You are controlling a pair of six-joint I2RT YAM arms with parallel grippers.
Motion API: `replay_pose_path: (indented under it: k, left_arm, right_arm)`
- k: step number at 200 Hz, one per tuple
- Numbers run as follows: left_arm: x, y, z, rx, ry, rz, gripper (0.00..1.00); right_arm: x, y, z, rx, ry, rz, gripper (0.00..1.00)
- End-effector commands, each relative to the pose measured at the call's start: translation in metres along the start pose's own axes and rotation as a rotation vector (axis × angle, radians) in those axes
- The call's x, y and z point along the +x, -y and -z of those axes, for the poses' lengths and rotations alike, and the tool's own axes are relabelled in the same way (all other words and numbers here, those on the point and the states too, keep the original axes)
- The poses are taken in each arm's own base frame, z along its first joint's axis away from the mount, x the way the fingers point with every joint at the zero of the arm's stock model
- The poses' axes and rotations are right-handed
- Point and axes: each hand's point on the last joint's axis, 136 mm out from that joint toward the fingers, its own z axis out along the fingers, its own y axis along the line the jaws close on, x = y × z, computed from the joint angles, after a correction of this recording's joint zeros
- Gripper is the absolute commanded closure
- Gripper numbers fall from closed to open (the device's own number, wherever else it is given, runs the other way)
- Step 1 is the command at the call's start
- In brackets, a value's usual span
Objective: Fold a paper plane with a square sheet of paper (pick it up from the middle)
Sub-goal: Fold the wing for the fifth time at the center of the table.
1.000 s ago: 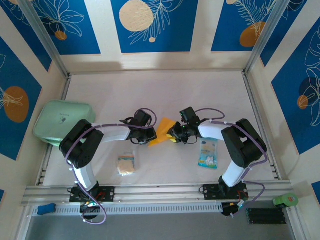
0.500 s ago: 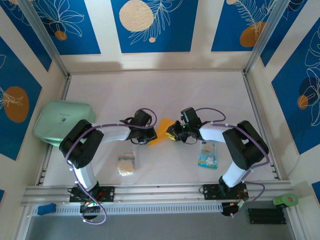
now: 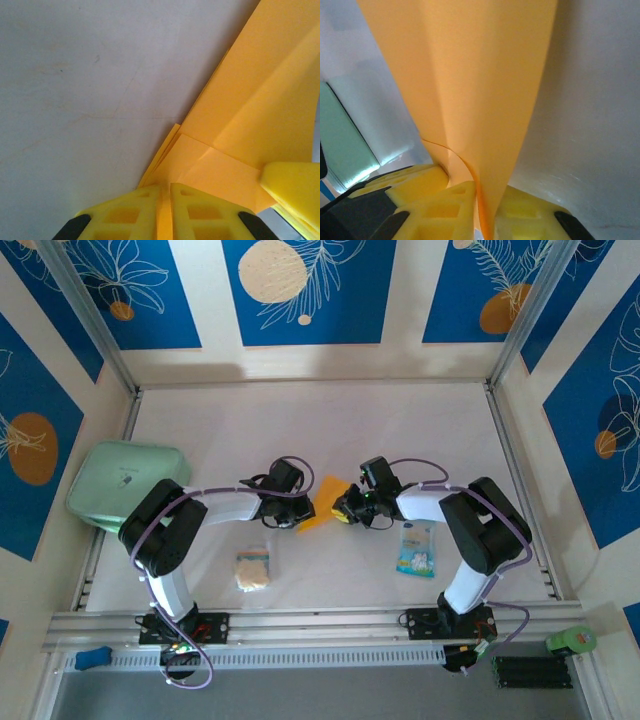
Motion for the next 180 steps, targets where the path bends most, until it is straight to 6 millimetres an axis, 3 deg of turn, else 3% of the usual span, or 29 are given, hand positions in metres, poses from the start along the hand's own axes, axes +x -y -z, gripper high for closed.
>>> replay_pose_path:
  k: [1,30,76,126,180]
  left_arm:
    - [0.004,-0.006,0.005,-0.04,-0.015,-0.024,0.84]
    - [-0.008,0.015,0.023,0.003,0.043,-0.153,0.79]
    - [-0.013,0.044,0.046,0.092,0.158,-0.45,0.61]
    - [-0.003,0.062,0.044,0.103,0.277,-0.833,0.35]
    - [0.014,0.068,0.031,0.085,0.344,-1.16,0.33]
  right_arm:
    - [0.003,-0.003,0.0,0.007,-0.024,-0.009,0.92]
    - [-0.002,-0.006,0.012,0.026,0.022,0.015,1.0]
    - [-0.007,-0.009,0.034,0.063,0.095,0.027,1.0]
    - [-0.011,-0.01,0.046,0.082,0.104,-0.023,1.0]
    - [-0.015,-0.014,0.054,0.074,0.104,-0.055,1.0]
